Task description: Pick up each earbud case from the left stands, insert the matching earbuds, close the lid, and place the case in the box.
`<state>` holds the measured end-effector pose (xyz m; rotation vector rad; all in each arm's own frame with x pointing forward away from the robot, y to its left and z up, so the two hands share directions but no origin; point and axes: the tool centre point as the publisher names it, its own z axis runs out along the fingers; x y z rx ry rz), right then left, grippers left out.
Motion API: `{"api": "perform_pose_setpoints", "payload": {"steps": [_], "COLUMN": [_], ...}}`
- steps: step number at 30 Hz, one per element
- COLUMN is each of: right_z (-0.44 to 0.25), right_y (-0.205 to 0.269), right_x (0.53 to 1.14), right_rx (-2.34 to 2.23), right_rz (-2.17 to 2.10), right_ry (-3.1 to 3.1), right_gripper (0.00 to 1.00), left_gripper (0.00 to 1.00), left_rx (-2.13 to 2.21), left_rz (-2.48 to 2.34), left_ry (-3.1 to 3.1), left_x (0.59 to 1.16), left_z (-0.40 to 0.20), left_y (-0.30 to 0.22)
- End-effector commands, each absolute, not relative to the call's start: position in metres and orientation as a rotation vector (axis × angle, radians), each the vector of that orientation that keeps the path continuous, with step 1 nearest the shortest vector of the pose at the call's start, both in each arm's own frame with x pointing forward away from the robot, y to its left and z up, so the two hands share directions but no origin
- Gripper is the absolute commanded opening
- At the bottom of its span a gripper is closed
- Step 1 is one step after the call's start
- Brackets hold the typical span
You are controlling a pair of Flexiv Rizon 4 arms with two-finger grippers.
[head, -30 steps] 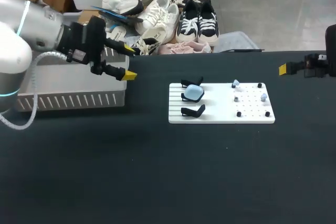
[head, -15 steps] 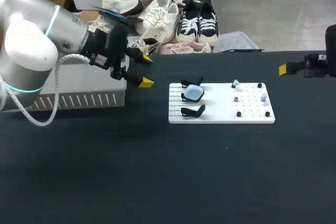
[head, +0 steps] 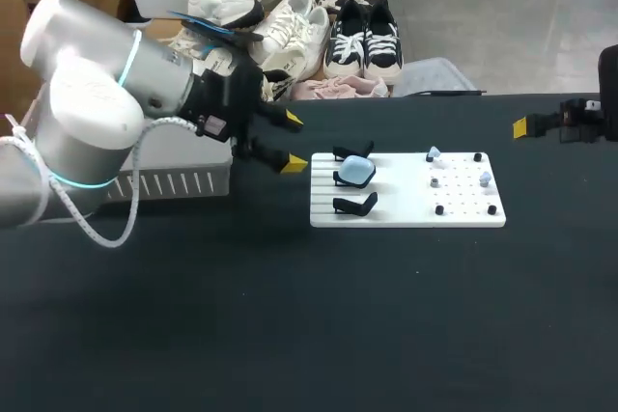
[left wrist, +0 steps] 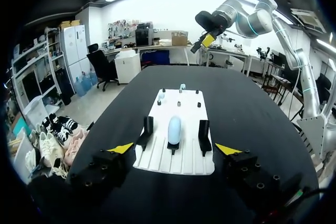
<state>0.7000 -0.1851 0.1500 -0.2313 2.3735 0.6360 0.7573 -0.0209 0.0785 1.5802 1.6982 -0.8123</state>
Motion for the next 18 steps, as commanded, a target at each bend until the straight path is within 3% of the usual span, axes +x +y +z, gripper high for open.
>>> {"api": "perform_pose_setpoints", "payload": {"steps": [1,18], "right_z": [0.15,0.15], "right_y": [-0.185,-0.185], "right_x": [0.7,0.7], "right_rx": [-0.231,-0.231], "right_rz": [0.636,0.636], "right_ry": [2.374,2.374], "right_gripper": [1.0,1.0], "left_gripper": [1.0,1.0], "left_rx": [1.572,1.609], "left_rz": [-0.807,-0.752], "left_ry": [1.701,1.698], "left_x": [0.76,0.76], "left_z": [0.073,0.045], "left_y": [-0.035,-0.066]}}
